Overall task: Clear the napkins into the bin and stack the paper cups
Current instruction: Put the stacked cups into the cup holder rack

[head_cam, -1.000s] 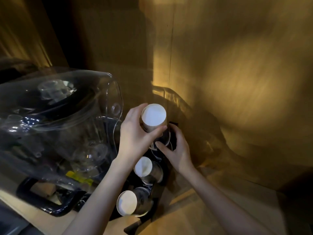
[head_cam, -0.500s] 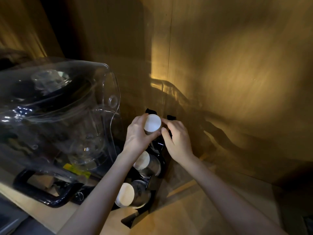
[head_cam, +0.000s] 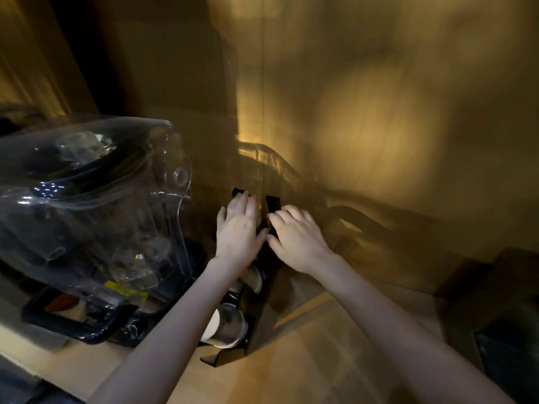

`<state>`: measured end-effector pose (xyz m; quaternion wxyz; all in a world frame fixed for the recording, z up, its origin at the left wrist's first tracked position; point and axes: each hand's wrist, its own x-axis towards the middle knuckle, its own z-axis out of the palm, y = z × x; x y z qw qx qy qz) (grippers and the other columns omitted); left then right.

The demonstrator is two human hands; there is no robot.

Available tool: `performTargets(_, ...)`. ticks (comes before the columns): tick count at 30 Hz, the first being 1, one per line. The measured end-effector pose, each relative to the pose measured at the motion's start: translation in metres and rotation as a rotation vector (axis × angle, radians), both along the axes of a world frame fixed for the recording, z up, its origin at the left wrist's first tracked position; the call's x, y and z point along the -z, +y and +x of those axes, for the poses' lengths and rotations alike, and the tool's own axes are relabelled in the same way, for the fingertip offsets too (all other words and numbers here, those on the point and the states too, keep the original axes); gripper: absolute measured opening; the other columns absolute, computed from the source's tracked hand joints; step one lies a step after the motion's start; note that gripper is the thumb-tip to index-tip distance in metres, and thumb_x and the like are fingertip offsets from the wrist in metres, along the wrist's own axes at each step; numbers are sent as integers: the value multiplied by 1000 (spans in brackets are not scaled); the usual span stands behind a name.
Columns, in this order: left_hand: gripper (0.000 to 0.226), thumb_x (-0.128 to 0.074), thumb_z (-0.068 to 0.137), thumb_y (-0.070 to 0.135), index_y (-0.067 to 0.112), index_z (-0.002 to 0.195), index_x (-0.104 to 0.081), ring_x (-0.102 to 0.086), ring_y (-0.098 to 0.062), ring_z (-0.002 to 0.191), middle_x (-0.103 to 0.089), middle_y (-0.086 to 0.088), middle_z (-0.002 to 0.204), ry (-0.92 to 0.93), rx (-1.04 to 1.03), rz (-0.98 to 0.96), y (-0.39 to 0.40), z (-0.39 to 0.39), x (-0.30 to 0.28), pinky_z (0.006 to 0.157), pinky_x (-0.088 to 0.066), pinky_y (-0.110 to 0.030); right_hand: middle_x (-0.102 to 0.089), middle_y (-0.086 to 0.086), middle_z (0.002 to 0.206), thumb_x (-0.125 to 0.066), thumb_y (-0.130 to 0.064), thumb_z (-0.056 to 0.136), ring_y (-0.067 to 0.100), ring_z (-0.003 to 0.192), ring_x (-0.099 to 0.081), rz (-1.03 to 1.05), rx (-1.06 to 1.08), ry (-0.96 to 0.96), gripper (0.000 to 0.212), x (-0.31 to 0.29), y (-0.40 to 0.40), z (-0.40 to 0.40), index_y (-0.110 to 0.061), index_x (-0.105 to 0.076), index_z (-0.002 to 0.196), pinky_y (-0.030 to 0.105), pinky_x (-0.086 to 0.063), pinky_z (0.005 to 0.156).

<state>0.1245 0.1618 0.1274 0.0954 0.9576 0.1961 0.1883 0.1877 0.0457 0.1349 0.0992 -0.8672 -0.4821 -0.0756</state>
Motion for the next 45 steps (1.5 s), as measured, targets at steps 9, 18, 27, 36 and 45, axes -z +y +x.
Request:
performTargets(9, 54, -43, 92, 34, 14, 141, -30, -17, -17, 145, -28, -4, 154, 66, 390, 8, -106, -11, 31, 117, -20, -41, -45, 5, 143, -40, -36, 93, 22, 138, -29, -83, 227, 19, 50, 11, -132, -27, -13, -38, 137, 37, -22, 112)
performTargets(18, 65, -20, 92, 53, 18, 146, -12, -3, -13, 146, -9, 2, 159, 266, 677, -14, -230, -17, 69, 118, -8, -40, -34, 6, 150, -40, -38, 93, 23, 141, -23, -120, 646, 172, 60, 62, -278, -70, -14, -21, 145, 39, -21, 115)
performTargets(27, 53, -26, 93, 47, 9, 122, -48, -46, -30, 122, -52, -14, 131, 676, 447, -180, -270, -31, 104, 99, -34, -44, -60, 16, 121, -40, -38, 94, 33, 110, -57, 133, 975, 684, 40, 97, -314, -100, -10, -47, 122, 41, -48, 90)
performTargets(36, 45, -37, 94, 31, 2, 74, -66, -63, -32, 92, -71, -22, 94, 731, 499, -577, -274, -41, 120, 84, -46, -34, -66, 15, 86, -47, -11, 91, 20, 60, -60, 517, 1070, 949, 28, 113, -320, -114, -3, -56, 116, 32, -52, 63)
performTargets(45, 83, -25, 77, 76, 3, 93, -62, -69, -26, 77, -70, -16, 87, 775, 109, -1599, -218, -50, 93, 64, -52, -30, -66, 8, 79, -52, -9, 88, 21, 70, -64, 775, 902, 886, 17, 82, -272, -107, -14, -50, 105, 47, -55, 82)
